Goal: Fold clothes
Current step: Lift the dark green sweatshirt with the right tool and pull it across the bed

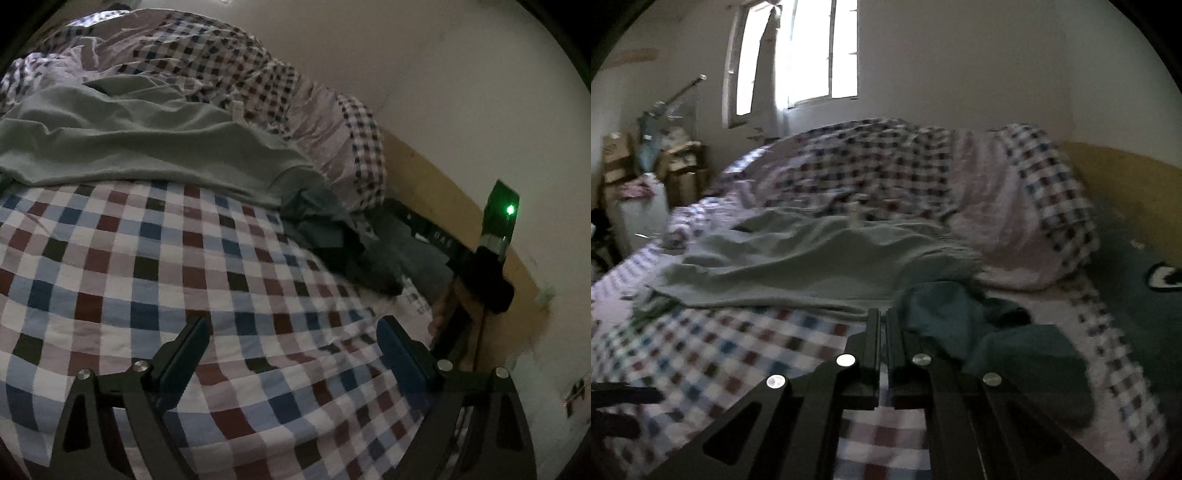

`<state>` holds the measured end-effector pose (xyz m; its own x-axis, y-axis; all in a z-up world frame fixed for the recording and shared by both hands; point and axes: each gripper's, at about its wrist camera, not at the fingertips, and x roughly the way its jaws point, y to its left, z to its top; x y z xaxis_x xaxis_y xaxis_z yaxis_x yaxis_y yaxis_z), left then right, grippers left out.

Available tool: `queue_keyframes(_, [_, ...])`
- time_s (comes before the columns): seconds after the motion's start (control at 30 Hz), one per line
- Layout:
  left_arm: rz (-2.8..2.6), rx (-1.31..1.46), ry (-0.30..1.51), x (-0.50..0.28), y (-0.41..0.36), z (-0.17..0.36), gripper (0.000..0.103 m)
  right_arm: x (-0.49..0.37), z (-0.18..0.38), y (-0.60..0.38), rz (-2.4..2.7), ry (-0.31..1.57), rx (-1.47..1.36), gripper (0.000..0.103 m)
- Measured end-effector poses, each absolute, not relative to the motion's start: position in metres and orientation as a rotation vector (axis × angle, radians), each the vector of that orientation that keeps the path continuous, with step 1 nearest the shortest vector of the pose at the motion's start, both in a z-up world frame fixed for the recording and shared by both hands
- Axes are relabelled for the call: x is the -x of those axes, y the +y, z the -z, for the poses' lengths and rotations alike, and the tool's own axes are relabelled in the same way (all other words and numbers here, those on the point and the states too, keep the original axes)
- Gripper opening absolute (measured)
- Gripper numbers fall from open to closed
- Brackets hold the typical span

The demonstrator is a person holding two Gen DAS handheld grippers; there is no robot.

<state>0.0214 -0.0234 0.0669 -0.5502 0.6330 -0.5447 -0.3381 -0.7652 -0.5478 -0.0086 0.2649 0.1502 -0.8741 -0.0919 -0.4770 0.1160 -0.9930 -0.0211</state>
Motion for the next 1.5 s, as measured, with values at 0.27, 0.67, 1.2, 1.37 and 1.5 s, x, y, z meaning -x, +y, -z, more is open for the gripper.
queue_keyframes(0.27, [-2.321, 1.045, -0.536, -0.017, -0.029, -0.064, 0.094, 0.028, -0.101, 0.333, 3.080, -0.094, -1.019, 0.046])
queue_keyframes(0.67, [-2.310, 1.089, -0.526, -0.014, -0.025, -0.054, 0.094, 0.039, -0.079, 0.325, 3.076, 0.047, -1.080, 0.066])
queue_keyframes(1.2, [-2.277, 1.087, -0.553, -0.015, -0.027, -0.055, 0.094, 0.021, -0.123, 0.356, 3.139, -0.210, -0.880, 0.000])
queue_keyframes(1.37, [-2.270, 1.076, -0.571, -0.015, -0.029, -0.058, 0.094, 0.025, -0.123, 0.327, 3.112, 0.004, -0.892, 0.017])
queue_keyframes(1.5, [-2.272, 1.077, -0.565, -0.015, -0.029, -0.060, 0.094, 0.032, -0.101, 0.318, 3.088, 0.074, -0.969, 0.051])
